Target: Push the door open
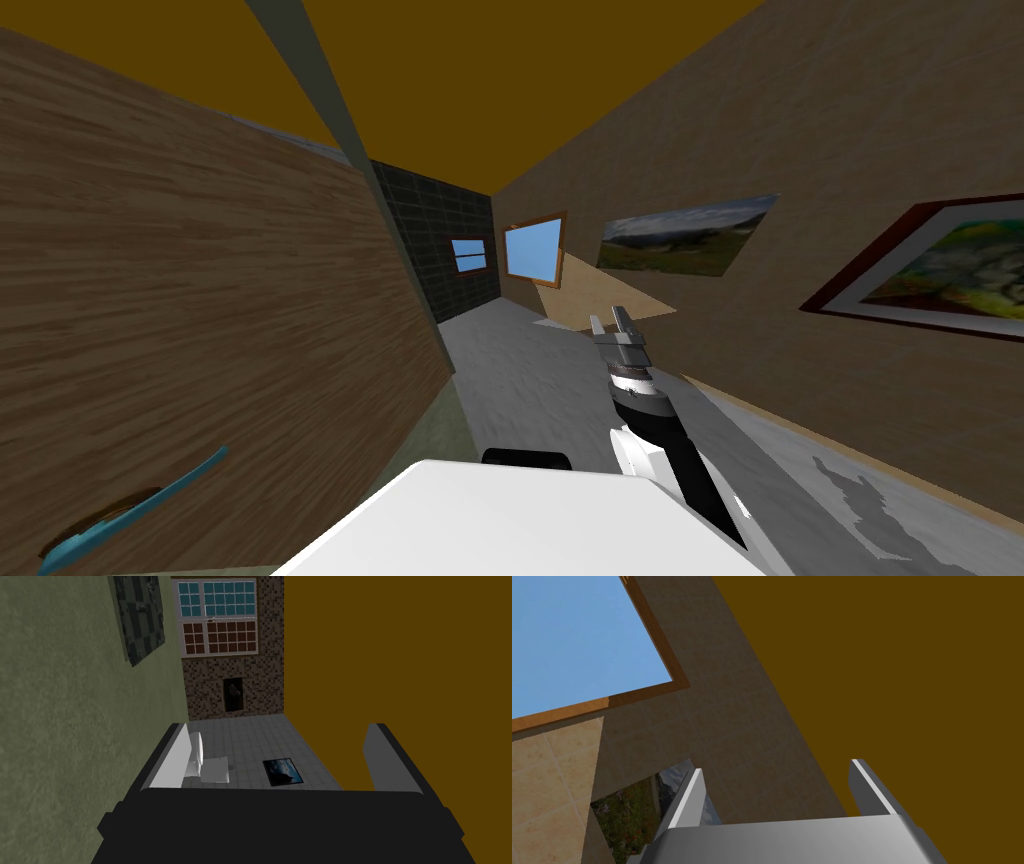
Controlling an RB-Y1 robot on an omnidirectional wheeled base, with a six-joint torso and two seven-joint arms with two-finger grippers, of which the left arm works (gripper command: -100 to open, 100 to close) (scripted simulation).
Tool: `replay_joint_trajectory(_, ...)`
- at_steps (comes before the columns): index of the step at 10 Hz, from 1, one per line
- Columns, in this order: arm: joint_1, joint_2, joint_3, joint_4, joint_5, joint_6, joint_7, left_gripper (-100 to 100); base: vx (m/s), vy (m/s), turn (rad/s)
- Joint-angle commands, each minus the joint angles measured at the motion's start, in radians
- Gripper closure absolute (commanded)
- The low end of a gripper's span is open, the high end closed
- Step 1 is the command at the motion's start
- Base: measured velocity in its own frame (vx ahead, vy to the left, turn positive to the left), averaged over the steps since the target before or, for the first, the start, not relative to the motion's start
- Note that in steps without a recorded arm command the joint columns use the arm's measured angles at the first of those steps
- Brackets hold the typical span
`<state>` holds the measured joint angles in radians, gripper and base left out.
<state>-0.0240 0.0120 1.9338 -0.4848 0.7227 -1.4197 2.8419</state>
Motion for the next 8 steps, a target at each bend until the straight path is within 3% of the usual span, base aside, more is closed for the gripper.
replay_joint_trajectory(1,-0.010,0.020,-0.003,-0.008,0.025,-0.003,-0.042,-100,-0.005,0.041,0.096)
replay_joint_trajectory(8,-0.063,0.139,0.017,-0.005,0.171,-0.036,-0.219,-100,-0.001,0.053,0.138)
